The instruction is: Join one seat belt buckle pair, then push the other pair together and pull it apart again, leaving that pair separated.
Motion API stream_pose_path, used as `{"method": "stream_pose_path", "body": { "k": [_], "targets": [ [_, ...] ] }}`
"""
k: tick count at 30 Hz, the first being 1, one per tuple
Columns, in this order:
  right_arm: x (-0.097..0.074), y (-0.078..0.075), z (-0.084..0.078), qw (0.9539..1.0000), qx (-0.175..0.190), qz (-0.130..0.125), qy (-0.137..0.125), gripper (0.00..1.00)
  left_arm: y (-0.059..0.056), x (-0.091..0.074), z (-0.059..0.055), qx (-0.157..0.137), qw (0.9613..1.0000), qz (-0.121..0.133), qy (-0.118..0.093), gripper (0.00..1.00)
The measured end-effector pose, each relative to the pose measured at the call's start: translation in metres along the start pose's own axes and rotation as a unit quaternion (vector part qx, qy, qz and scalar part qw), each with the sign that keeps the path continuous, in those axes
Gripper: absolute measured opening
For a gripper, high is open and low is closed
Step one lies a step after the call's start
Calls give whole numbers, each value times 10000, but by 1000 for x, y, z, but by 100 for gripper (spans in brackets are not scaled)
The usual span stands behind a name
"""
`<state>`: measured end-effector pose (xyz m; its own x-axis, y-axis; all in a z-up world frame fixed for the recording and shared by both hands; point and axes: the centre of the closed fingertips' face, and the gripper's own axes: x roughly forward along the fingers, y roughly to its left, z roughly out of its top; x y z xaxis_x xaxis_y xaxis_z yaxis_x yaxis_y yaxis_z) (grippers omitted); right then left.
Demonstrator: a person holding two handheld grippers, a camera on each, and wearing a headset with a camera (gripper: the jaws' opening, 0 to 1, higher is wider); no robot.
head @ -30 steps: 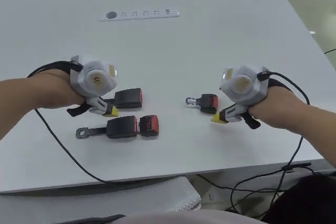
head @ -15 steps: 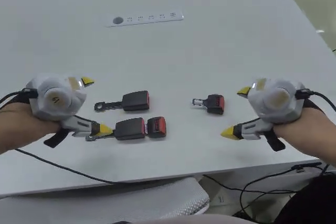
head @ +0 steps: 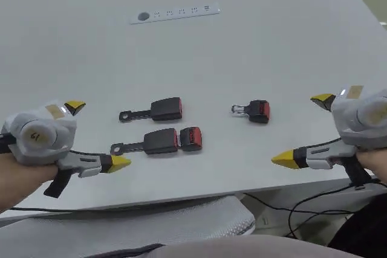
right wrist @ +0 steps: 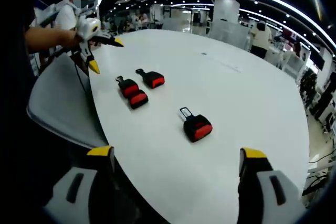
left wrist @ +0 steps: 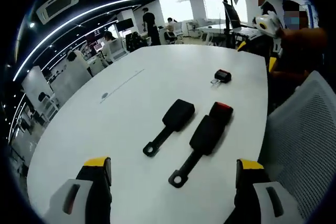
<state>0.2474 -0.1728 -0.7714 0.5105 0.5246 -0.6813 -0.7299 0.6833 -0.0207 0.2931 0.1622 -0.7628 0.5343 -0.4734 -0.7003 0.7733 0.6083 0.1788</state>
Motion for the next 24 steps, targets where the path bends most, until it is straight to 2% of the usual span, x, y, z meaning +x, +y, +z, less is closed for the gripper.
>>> {"method": "stream_pose_path", "body": {
  "k": [2,9,15,24],
  "targets": [
    [1,3,0,10000,0,38,16,100,-3,-1,-4,-84,10000,-39,17,100],
    [11,6,-3,9997,-47,172,149,98,-6,-3,-13,-95,9999,-52,99,100],
    [14,4,8,9998,34,165,73,98,-10,-3,-17,-145,9998,-103,131,100],
    [17,7,12,9995,-35,263,196,97,-16,4,-20,-187,9996,-153,118,100]
  ]
}}
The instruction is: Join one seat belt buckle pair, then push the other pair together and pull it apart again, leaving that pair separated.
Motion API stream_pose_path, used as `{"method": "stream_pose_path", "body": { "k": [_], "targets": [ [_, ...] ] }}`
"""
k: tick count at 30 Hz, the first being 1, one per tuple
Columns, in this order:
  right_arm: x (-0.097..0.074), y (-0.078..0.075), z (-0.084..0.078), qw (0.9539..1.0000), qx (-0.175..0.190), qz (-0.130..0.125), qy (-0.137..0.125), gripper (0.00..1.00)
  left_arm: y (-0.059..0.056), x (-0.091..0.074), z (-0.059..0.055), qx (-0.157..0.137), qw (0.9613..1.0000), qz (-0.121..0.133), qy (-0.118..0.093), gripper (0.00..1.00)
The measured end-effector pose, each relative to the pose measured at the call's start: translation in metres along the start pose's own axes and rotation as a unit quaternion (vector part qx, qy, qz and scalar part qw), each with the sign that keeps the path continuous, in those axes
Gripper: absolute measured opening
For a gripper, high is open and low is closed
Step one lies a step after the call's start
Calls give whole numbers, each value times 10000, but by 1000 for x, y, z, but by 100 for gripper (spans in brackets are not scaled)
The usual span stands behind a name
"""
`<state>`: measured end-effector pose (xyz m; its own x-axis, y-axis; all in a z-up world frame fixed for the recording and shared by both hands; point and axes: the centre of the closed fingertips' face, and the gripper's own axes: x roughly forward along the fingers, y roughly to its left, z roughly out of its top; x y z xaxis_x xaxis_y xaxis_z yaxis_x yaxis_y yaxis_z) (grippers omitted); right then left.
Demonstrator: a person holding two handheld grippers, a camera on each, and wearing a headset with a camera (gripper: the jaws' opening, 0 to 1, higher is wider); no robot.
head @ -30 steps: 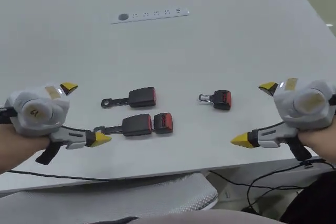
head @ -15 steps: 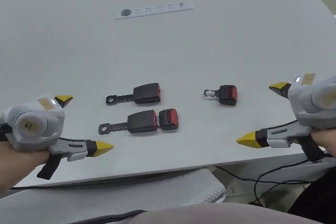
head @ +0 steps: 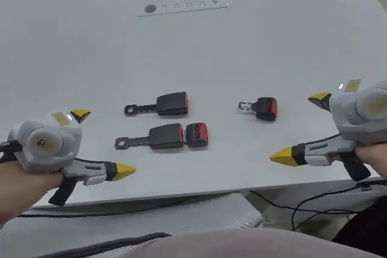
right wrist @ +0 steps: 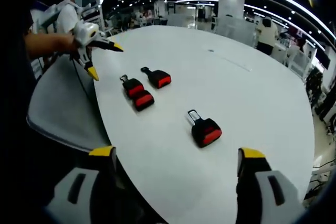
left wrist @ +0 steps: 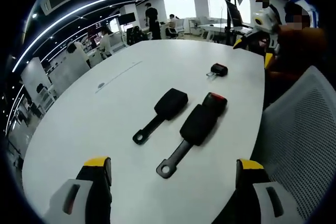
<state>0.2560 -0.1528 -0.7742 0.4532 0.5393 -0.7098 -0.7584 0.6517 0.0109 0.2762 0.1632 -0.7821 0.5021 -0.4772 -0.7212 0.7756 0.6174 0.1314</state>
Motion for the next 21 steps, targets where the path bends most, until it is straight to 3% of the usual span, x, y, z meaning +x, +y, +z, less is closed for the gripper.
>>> {"method": "stream_pose_path", "body": {
  "k": [9,21],
  "targets": [
    [6,11,2,9997,-25,213,87,91,1,-1,-2,-3,10000,31,5,100],
    [4,3,14,9999,-80,91,-21,96,7,-1,4,5,9999,92,-47,100]
  ]
}}
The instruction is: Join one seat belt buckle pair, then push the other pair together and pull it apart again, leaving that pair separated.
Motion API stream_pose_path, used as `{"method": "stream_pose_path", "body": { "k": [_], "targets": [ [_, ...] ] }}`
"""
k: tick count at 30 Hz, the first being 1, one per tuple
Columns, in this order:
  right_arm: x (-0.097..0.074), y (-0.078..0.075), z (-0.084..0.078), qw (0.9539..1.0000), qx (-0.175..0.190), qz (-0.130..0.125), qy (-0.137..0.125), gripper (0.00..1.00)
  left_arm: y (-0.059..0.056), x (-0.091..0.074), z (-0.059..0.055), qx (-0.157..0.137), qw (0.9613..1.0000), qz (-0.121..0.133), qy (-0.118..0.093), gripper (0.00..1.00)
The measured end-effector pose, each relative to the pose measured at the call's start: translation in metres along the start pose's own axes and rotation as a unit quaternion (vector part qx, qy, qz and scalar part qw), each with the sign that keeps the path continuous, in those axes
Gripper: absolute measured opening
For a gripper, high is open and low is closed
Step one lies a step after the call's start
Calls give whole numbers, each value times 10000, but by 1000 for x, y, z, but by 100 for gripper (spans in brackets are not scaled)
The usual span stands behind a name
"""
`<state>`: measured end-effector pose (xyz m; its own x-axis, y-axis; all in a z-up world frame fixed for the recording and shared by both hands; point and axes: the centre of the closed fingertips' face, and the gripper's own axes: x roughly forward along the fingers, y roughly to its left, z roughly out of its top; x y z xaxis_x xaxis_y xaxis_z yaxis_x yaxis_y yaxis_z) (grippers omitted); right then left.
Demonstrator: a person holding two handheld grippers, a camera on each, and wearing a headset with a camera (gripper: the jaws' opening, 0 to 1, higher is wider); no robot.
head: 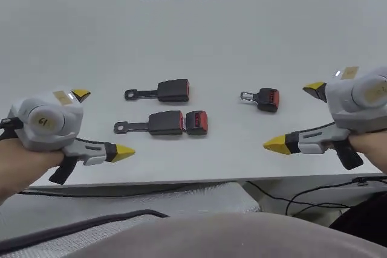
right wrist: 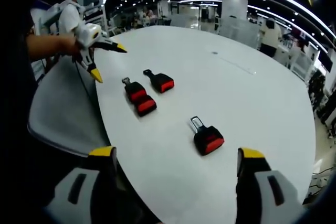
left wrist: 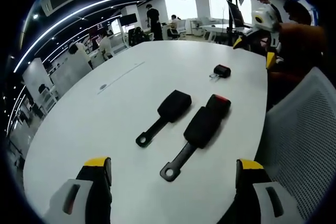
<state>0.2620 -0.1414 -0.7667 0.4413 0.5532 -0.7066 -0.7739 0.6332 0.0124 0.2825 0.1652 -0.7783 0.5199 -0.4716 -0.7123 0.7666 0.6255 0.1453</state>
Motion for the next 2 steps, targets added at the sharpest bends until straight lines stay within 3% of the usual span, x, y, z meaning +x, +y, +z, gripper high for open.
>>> {"method": "stream_pose_path", "body": {
  "k": [2],
  "targets": [
    [-1,-1,2,10000,19,-8,-24,96,0,0,1,27,10000,-2,-10,100]
  ]
}}
